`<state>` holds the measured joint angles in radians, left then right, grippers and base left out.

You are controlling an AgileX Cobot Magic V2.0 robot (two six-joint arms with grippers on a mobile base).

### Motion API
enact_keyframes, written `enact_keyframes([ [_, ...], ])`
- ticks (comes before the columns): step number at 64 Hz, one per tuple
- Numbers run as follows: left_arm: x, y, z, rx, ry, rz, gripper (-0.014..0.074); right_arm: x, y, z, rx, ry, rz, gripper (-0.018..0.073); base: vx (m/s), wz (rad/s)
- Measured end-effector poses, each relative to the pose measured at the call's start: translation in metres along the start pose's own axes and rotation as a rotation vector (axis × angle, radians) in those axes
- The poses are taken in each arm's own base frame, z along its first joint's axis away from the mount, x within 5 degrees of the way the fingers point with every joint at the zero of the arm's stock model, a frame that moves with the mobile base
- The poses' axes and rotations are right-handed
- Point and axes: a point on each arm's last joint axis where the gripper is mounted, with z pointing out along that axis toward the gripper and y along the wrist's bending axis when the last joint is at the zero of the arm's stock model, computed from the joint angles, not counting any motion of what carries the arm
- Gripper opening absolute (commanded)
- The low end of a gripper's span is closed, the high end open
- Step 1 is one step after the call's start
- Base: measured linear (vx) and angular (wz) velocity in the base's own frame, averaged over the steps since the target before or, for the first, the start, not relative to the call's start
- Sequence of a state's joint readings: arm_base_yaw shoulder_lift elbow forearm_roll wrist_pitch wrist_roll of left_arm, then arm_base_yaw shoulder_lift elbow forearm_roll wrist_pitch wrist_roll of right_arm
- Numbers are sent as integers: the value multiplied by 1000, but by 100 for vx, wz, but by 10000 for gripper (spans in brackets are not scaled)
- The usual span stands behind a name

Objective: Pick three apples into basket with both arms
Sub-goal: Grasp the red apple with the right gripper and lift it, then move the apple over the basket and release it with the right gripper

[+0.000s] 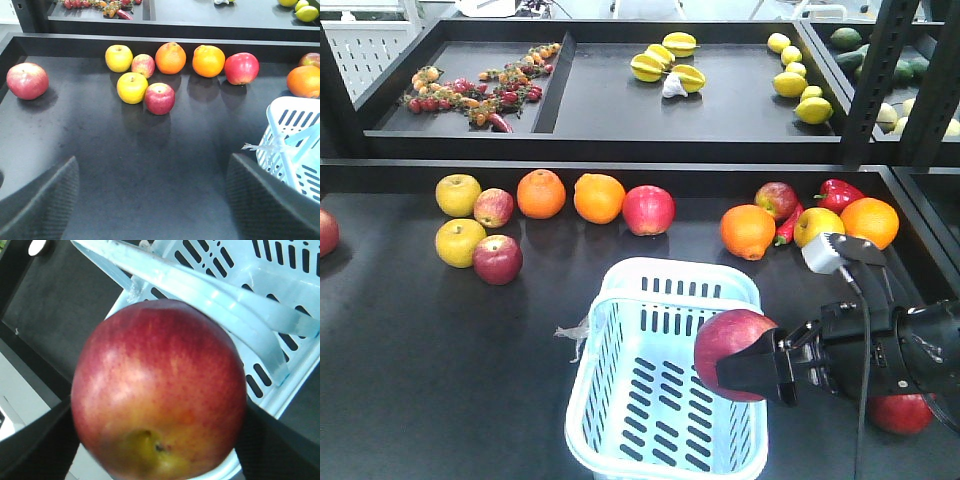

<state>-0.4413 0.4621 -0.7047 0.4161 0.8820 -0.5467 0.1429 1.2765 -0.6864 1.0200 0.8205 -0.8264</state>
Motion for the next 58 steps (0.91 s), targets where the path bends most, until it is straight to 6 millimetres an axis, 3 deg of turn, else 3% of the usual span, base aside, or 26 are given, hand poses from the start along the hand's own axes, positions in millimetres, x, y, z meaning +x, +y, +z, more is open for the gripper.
enact_keyframes([
  [23, 0, 0, 0, 0, 0, 0, 569, -2, -2, 1, 29, -23, -113, 401, 0, 0],
  [42, 0, 0, 0, 0, 0, 0, 569, -4, 24, 22, 94, -72, -298, 402, 0, 0],
  [58, 0, 0, 0, 0, 0, 0, 569, -5, 25, 30, 149, -88, -354, 461, 0, 0],
])
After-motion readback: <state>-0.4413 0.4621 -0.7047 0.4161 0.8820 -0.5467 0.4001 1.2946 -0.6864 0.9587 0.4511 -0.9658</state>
